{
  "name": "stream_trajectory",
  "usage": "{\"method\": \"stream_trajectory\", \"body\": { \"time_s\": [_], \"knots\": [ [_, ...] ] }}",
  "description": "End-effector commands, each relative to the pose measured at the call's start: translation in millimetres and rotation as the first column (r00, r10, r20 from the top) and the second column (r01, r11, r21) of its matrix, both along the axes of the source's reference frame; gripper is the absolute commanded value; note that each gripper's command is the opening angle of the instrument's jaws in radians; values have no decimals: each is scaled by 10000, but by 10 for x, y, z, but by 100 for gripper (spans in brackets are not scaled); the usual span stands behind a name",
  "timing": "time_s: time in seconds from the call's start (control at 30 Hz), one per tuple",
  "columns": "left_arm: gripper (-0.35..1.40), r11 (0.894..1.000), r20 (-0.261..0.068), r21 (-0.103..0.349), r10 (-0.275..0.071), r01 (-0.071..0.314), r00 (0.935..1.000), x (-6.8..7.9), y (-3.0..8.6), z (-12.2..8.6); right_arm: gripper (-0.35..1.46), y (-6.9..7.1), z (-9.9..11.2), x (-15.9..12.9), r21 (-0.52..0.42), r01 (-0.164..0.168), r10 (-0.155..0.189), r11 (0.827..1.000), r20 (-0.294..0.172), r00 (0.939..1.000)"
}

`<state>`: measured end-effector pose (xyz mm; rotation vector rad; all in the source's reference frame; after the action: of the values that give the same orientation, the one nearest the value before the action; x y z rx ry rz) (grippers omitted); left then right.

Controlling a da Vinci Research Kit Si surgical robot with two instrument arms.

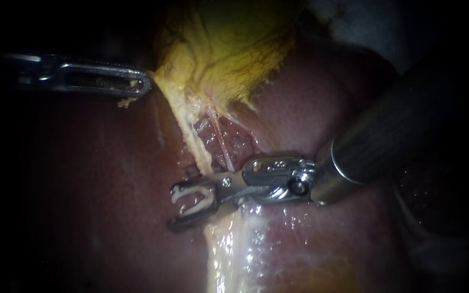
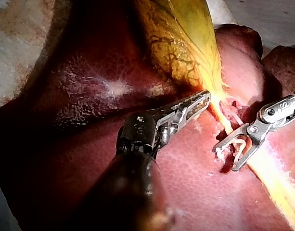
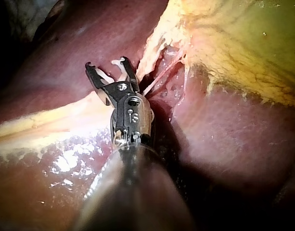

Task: Clipping second clip left tube

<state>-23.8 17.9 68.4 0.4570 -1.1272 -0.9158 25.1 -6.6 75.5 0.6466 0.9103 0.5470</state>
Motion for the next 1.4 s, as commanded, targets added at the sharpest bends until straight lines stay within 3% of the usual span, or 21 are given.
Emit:
{"method": "stream_trajectory", "body": {
  "time_s": [0.03, 0.17, 0.4, 0.6, 0.8, 1.23, 1.4],
  "knots": [
    [-35, 10000, 3, 0, 5, -5, 10000, 0, 0, 0, 46, 1, -2, 0, 4, 0, 0, 10000, -3, 10000],
    [-35, 10000, 10, -1, 16, -16, 10000, 2, 1, 1, 48, 5, -17, -3, 191, -194, 202, 9996, -407, 9990],
    [-35, 10000, 24, -1, 39, -39, 10000, 6, 2, 3, 49, 17, -56, -23, 565, -9, 78, 9984, -1212, 9926],
    [-35, 10000, 29, -1, 48, -48, 10000, 8, 2, 3, 49, 30, -68, -57, 750, 162, -52, 9971, -1446, 9895],
    [-35, 10000, 30, -1, 49, -49, 10000, 8, 2, 3, 49, 38, -52, -77, 724, 162, -56, 9972, -1442, 9895],
    [-35, 10000, 30, -1, 49, -49, 10000, 8, 2, 4, 49, 42, 7, -74, 1053, -134, 251, 9944, -1107, 9935],
    [-35, 10000, 29, -2, 49, -49, 10000, 8, 2, 4, 49, 43, 11, -73, 1037, -141, 255, 9945, -1101, 9936]
  ]
}}
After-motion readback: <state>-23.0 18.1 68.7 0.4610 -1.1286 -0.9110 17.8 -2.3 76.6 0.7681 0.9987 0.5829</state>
